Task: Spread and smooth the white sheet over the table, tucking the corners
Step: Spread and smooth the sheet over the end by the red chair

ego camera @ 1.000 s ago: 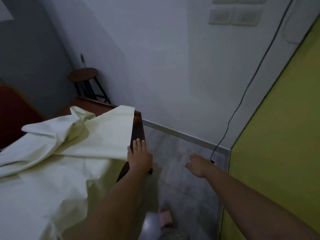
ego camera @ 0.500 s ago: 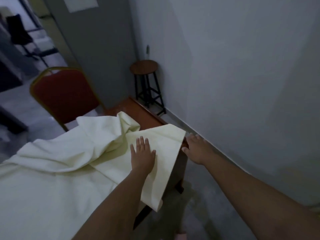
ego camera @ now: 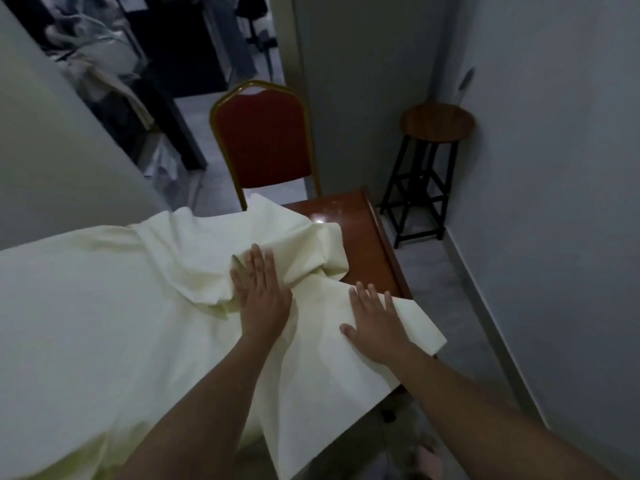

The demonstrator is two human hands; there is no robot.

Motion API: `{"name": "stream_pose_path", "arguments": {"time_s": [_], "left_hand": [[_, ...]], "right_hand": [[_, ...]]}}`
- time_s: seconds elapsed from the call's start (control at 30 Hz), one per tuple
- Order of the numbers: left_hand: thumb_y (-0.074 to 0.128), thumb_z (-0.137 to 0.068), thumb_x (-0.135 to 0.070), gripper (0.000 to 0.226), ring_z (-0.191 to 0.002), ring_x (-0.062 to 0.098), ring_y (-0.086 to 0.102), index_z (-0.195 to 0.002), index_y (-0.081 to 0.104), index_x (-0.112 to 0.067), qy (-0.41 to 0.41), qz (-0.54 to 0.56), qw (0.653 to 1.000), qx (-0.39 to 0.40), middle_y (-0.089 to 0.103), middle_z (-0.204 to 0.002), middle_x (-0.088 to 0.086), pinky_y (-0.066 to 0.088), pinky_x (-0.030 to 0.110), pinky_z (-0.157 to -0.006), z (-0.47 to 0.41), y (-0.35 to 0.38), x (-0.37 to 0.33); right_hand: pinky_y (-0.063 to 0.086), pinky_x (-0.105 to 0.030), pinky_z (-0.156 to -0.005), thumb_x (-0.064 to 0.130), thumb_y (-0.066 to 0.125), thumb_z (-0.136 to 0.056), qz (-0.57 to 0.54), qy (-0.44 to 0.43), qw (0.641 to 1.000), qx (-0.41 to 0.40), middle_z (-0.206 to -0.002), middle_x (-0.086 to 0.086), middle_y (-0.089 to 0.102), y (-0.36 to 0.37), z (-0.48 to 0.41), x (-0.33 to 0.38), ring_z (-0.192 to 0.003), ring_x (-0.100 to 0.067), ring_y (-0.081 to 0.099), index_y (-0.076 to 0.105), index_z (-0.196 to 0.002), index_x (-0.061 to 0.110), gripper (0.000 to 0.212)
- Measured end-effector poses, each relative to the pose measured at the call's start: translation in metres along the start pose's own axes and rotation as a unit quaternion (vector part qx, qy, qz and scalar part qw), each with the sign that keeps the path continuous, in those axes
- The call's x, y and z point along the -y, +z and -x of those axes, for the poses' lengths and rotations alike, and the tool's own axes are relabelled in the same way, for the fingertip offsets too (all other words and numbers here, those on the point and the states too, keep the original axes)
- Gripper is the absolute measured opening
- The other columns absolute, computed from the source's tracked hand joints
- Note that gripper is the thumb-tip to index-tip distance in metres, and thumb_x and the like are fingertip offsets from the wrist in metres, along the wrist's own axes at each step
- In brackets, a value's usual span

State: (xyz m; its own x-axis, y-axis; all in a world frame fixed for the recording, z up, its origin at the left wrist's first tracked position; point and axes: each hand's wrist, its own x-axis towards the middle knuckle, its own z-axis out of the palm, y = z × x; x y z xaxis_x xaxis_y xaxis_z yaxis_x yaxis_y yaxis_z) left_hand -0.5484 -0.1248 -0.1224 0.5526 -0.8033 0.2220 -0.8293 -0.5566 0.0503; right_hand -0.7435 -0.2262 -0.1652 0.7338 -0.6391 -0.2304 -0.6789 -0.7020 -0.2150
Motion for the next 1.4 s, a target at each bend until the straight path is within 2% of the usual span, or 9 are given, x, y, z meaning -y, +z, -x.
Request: {"name": "stream_pose_path", "arguments": {"time_s": [0.23, 0.5, 0.77, 0.9, 0.97, 1.07, 1.2, 1.3, 1.4], "left_hand": [[0.038, -0.094, -0.041, 0.077, -0.148, 0.030, -0.002, -0.151, 0.003, -0.003, -0.106, -0.035, 0.987, 0.117, 0.002, -0.159, 0.018, -0.007, 0.049, -0.117, -0.019, 0.032, 0.005], [0.012, -0.101, -0.032, 0.056, -0.148, 0.024, 0.002, -0.151, 0.006, -0.007, -0.021, -0.080, 0.986, 0.143, 0.008, -0.160, 0.010, -0.018, 0.051, -0.114, -0.052, 0.048, 0.005], [0.013, -0.103, -0.030, 0.053, -0.148, 0.026, -0.002, -0.152, 0.006, -0.010, 0.004, 0.023, 0.987, 0.159, 0.004, -0.160, 0.012, -0.014, 0.050, -0.116, -0.099, 0.028, -0.038], [0.014, -0.104, -0.029, 0.052, -0.148, 0.025, -0.002, -0.152, 0.009, -0.011, 0.025, 0.089, 0.984, 0.151, 0.004, -0.161, 0.011, -0.005, 0.049, -0.118, -0.113, 0.013, -0.050], [0.014, -0.104, -0.029, 0.052, -0.148, 0.025, 0.000, -0.152, 0.011, -0.010, 0.043, 0.106, 0.984, 0.136, 0.007, -0.160, 0.012, -0.005, 0.049, -0.118, -0.123, 0.005, -0.055], [0.014, -0.104, -0.029, 0.052, -0.148, 0.024, 0.002, -0.152, 0.011, -0.009, 0.076, 0.101, 0.983, 0.131, 0.008, -0.160, 0.011, -0.001, 0.050, -0.119, -0.142, -0.006, -0.061], [0.014, -0.104, -0.030, 0.052, -0.148, 0.023, 0.000, -0.152, 0.008, -0.011, 0.105, 0.094, 0.982, 0.123, 0.004, -0.161, 0.010, 0.001, 0.052, -0.117, -0.168, -0.014, -0.067], [0.012, -0.104, -0.031, 0.053, -0.148, 0.022, -0.003, -0.152, 0.005, -0.012, 0.131, 0.054, 0.983, 0.120, 0.001, -0.161, 0.009, -0.003, 0.054, -0.116, -0.180, -0.011, -0.076], [0.013, -0.103, -0.035, 0.056, -0.148, 0.025, -0.009, -0.152, -0.001, -0.012, 0.173, -0.037, 0.975, 0.132, -0.006, -0.160, 0.010, -0.011, 0.061, -0.111, -0.177, -0.001, -0.097]], "right_hand": [[-0.011, -0.050, -0.115, 0.045, 0.014, -0.101, 0.059, -0.022, 0.997, -0.050, -0.161, -0.005, 0.005, 0.016, -0.017, -0.018, -0.149, -0.025, 0.001, 0.003, -0.152, 0.014, 0.061], [-0.016, -0.062, -0.108, 0.032, 0.029, -0.102, 0.162, 0.010, 0.984, -0.076, -0.154, -0.003, 0.033, -0.001, -0.033, -0.025, -0.146, -0.029, 0.018, 0.033, -0.147, 0.015, 0.048], [-0.010, -0.065, -0.109, 0.033, 0.018, -0.102, 0.150, 0.234, 0.958, -0.070, -0.158, 0.002, 0.022, -0.029, 0.017, -0.071, -0.148, -0.027, 0.010, 0.022, -0.150, 0.022, 0.050], [0.003, -0.066, -0.111, 0.018, 0.034, -0.096, 0.038, 0.368, 0.919, -0.134, -0.160, -0.006, 0.017, -0.042, 0.009, -0.039, -0.147, -0.028, 0.009, 0.022, -0.150, 0.014, 0.055], [0.003, -0.063, -0.112, 0.019, 0.037, -0.094, 0.013, 0.320, 0.929, -0.187, -0.159, -0.010, 0.017, -0.045, -0.006, -0.006, -0.147, -0.028, 0.010, 0.023, -0.149, 0.011, 0.058], [-0.003, -0.057, -0.115, 0.033, 0.031, -0.097, 0.004, 0.223, 0.959, -0.173, -0.161, -0.008, 0.011, -0.032, -0.025, 0.042, -0.148, -0.027, 0.004, 0.015, -0.151, 0.012, 0.060], [0.000, -0.056, -0.115, 0.032, 0.023, -0.100, -0.006, 0.293, 0.948, -0.126, -0.161, -0.008, 0.002, -0.008, -0.013, 0.019, -0.148, -0.025, -0.001, 0.004, -0.152, 0.010, 0.060], [0.009, -0.052, -0.117, 0.029, 0.018, -0.102, 0.023, 0.275, 0.952, -0.135, -0.161, -0.006, 0.005, 0.005, 0.016, -0.018, -0.148, -0.025, 0.006, 0.004, -0.152, 0.012, 0.055], [0.019, -0.041, -0.116, 0.025, 0.023, -0.103, -0.057, 0.275, 0.951, -0.130, -0.162, -0.003, 0.004, 0.005, 0.029, -0.032, -0.148, -0.020, 0.009, 0.003, -0.152, 0.014, 0.054]]}}
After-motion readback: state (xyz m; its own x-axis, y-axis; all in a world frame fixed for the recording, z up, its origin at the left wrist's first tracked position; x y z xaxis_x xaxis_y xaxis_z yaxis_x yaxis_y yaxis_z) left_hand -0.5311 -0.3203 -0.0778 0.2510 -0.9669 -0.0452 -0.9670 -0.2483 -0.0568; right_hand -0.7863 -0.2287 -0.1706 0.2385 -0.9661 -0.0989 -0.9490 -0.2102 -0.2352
